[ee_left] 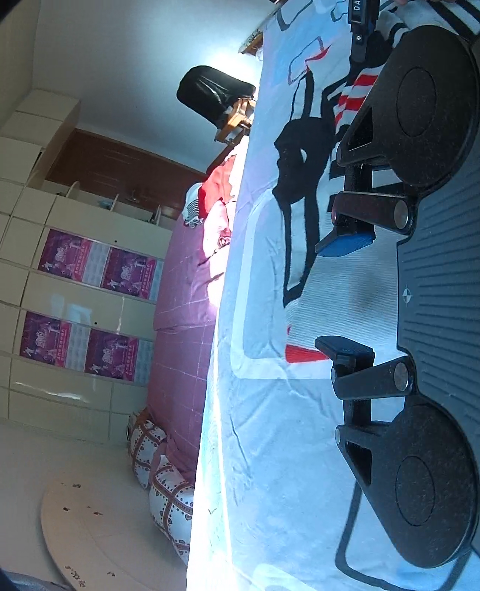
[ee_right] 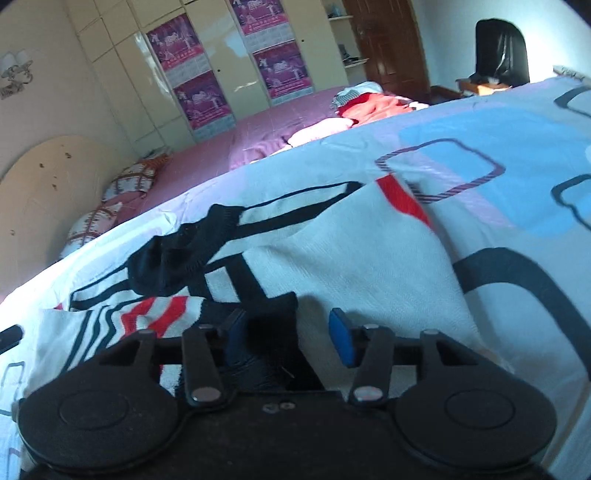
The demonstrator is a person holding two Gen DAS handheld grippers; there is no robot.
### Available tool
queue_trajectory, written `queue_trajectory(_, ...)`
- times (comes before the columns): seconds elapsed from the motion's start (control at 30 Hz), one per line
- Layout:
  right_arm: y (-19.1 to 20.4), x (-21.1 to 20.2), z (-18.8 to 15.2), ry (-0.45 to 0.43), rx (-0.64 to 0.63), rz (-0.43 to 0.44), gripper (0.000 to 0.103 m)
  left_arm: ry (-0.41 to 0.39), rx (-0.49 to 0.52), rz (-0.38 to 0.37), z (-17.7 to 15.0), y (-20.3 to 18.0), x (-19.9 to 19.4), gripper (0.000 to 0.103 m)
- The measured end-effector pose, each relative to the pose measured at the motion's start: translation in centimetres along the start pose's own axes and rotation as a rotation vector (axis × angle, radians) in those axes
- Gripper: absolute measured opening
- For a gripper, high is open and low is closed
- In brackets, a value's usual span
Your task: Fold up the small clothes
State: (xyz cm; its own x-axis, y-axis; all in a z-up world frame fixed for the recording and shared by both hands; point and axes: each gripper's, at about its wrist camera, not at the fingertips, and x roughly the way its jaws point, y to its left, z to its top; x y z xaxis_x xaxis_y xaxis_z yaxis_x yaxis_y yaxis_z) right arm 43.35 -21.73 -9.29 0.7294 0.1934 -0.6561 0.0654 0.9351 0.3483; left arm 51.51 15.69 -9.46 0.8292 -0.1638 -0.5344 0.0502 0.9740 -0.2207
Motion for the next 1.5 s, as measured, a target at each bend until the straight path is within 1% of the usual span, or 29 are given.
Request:
queue_trajectory(0.03,0.1,0.2,-0.1,0.001,-0.018,0.014,0.018,-0.002,0.003,-0.019,0.2,-0.2,0.5,0.047)
queue_trajectory(0.07,0.3,0.3,-0.2,0.009,-0.042,0.019,0.010,0.000,0.006,-0.038,0.3,-0.5,0.9,0.047)
queue_trajectory(0.1,0.6,0.4,-0.2,0.006,-0.075,0.011,0.005,0.010,0.009,-0.056,0.3,-0.7,1.5,0.047)
queue_trajectory(0.13,0.8,0.3,-0.3,-0.008,-0.107,0.003,0.004,0.027,0.015,-0.064,0.2,-0.9,2.2,0.047)
queue_trajectory(0.27,0.6,-1.3,-0.2,-0.086,-0.162,-0.050,0.004,0.084,0.037,-0.035,0.1,-0.6,5.0,0.047)
queue_trajectory(0.3,0.3,-1.1,-0.2,-0.072,-0.171,-0.070,0.004,0.086,0.040,-0.033,0.1,-0.4,5.3,0.047)
queue_trajectory(0.37,0.4,-0.5,-0.4,-0.039,-0.213,-0.071,0.004,0.087,0.052,-0.028,0.0,-0.3,5.7,0.047)
queue_trajectory(0.4,0.5,-0.6,-0.5,-0.046,-0.231,-0.076,0.006,0.094,0.062,-0.026,-0.1,-0.3,5.8,0.047)
queue_trajectory(0.43,0.7,-0.8,-0.4,-0.068,-0.229,-0.093,0.013,0.097,0.072,-0.022,-0.3,-0.4,5.9,0.047)
queue_trajectory(0.47,0.8,-1.2,-0.1,-0.109,-0.212,-0.109,0.015,0.095,0.083,-0.022,-0.5,-0.4,5.9,0.047)
queue_trajectory(0.5,1.0,-1.6,0.2,-0.144,-0.200,-0.103,0.015,0.092,0.083,-0.024,-0.6,-0.3,6.0,0.047)
queue_trajectory(0.57,2.0,-1.6,0.8,-0.168,-0.199,-0.063,0.015,0.092,0.070,-0.026,-0.5,-0.1,6.0,0.047)
queue_trajectory(0.67,4.2,-0.1,0.8,-0.119,-0.241,0.016,0.015,0.086,0.076,-0.007,-0.5,-0.2,6.1,0.047)
queue_trajectory(0.73,5.7,1.7,0.2,-0.052,-0.284,0.070,0.015,0.072,0.111,0.014,-0.6,-0.6,6.2,0.049)
queue_trajectory(0.77,6.1,2.9,-0.3,0.001,-0.309,0.059,0.015,0.066,0.128,0.022,-0.7,-0.8,6.2,0.050)
queue_trajectory(0.8,6.3,3.3,-0.8,-0.016,-0.327,0.035,0.015,0.066,0.126,0.025,-0.6,-0.7,6.1,0.051)
queue_trajectory(0.87,6.5,2.7,-0.4,-0.013,-0.321,0.024,0.013,0.083,0.113,0.050,0.0,-0.9,5.2,0.051)
queue_trajectory(0.9,6.5,1.9,-0.2,-0.030,-0.313,0.025,0.014,0.066,0.133,0.072,0.2,-1.4,4.1,0.051)
queue_trajectory(0.97,6.0,-0.7,-0.1,-0.110,-0.305,0.055,0.014,0.016,0.115,0.026,0.3,-2.0,1.5,0.051)
queue_trajectory(1.0,5.9,-1.4,-0.1,-0.111,-0.305,0.060,0.014,0.011,0.092,-0.010,0.0,-2.4,0.4,0.051)
queue_trajectory(1.07,5.8,-2.2,-0.4,-0.095,-0.317,0.083,0.015,0.023,0.086,-0.044,-1.0,-3.5,-0.8,0.051)
queue_trajectory(1.13,5.7,-2.3,-1.1,-0.069,-0.348,0.083,0.016,0.056,0.108,-0.053,-2.6,-4.6,-1.1,0.051)
queue_trajectory(1.2,5.3,-0.2,-2.2,0.035,-0.375,0.032,0.016,0.117,0.154,-0.025,-4.8,-5.2,-0.3,0.051)
queue_trajectory(1.23,5.0,-0.2,-2.6,0.015,-0.376,0.041,0.015,0.082,0.210,-0.014,-5.6,-5.6,-0.7,0.051)
queue_trajectory(1.27,4.8,-0.2,-2.7,0.013,-0.367,0.048,0.015,0.077,0.238,-0.004,-5.8,-5.9,-0.9,0.051)
queue_trajectory(1.33,4.7,-1.0,-2.2,0.015,-0.349,0.026,0.018,0.091,0.220,0.006,-5.0,-5.8,-1.6,0.051)
queue_trajectory(1.37,4.7,-1.7,-2.1,-0.003,-0.347,0.017,0.019,0.069,0.212,0.006,-4.7,-5.8,-2.5,0.051)
queue_trajectory(1.43,4.6,-3.3,-2.2,-0.044,-0.345,0.056,0.019,0.036,0.189,-0.031,-4.3,-5.8,-4.0,0.051)
queue_trajectory(1.5,4.9,-4.0,-2.8,-0.058,-0.358,0.090,0.019,0.049,0.168,-0.063,-4.7,-6.1,-4.4,0.051)
